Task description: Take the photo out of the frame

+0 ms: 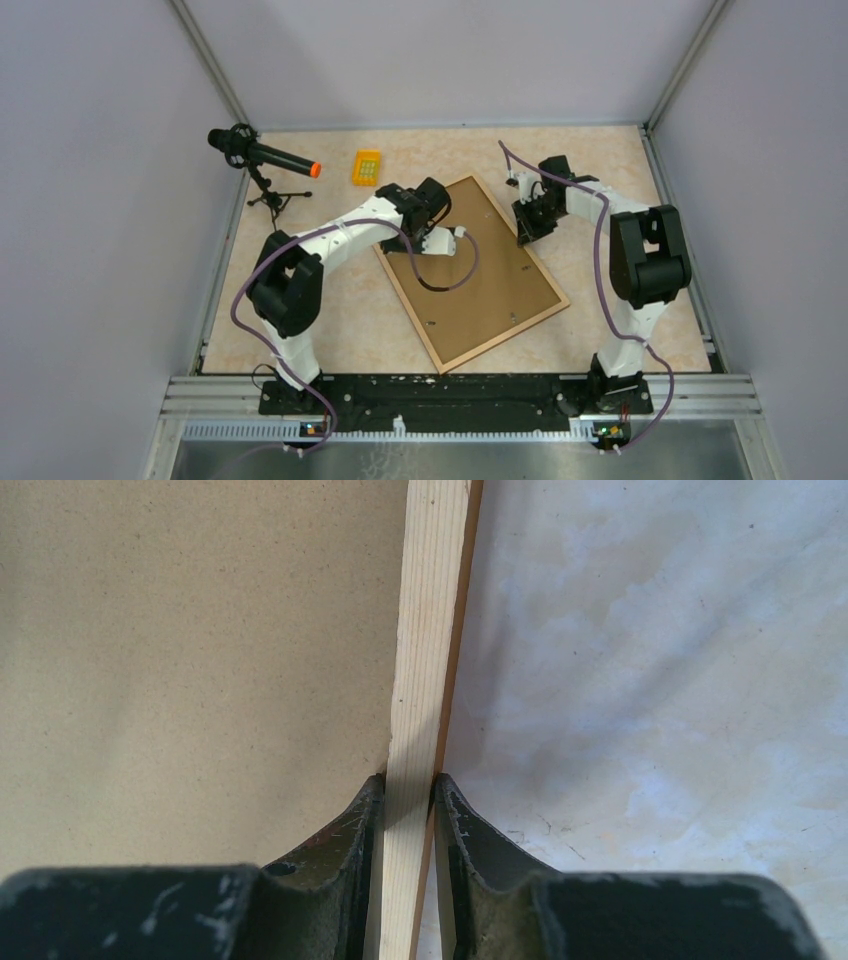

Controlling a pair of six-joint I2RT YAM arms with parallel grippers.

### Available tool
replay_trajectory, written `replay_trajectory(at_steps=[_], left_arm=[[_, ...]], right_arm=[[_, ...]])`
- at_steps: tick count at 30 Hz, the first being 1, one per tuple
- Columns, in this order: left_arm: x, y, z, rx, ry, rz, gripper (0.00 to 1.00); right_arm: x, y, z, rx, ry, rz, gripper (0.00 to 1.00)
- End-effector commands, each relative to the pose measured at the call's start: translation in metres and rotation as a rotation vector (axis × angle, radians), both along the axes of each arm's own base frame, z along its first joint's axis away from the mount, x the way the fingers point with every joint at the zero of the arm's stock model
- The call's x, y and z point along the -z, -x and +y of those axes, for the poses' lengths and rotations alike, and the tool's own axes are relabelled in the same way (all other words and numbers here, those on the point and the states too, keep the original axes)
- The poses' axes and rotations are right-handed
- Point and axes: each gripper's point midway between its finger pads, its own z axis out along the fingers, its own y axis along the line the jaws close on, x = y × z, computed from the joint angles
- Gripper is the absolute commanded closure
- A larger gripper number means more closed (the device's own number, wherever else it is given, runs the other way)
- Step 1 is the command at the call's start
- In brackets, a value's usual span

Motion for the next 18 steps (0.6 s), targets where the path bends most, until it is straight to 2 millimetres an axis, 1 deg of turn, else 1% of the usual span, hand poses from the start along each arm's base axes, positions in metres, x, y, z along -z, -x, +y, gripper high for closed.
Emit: replay_trajectory(at_steps=[1, 6, 9, 12, 15, 16, 18], left_arm=[[-0.006, 0.003, -0.023, 0.018, 0.098, 0.023, 1.0], [0.0, 0.01, -0.022, 0.012, 0.095, 0.057, 1.0], [-0.001, 0.013, -0.023, 0.013, 0.103, 0.065, 1.0], [-0.008, 0.009, -0.026, 0.005, 0.122, 0.044, 1.0], [-0.022, -0.002, -0.032, -0.02, 0.173, 0.009, 1.0], [-0.028, -0.006, -0.034, -0.034, 0.197, -0.002, 1.0], [-0.038, -0.013, -0.037, -0.054, 0.239, -0.019, 1.0]], right_arm=[[0.03, 0.009, -0.012, -0.008, 0.087, 0.038, 1.0], [0.031, 0.01, -0.012, -0.007, 0.089, 0.041, 1.0], [0.031, 0.009, -0.012, -0.008, 0.089, 0.041, 1.0], [0.032, 0.01, -0.011, -0.008, 0.084, 0.046, 1.0], [0.029, 0.01, -0.009, -0.012, 0.071, 0.045, 1.0], [0.027, 0.009, -0.008, -0.011, 0.067, 0.04, 0.96], [0.023, 0.008, -0.006, -0.013, 0.059, 0.03, 0.83]])
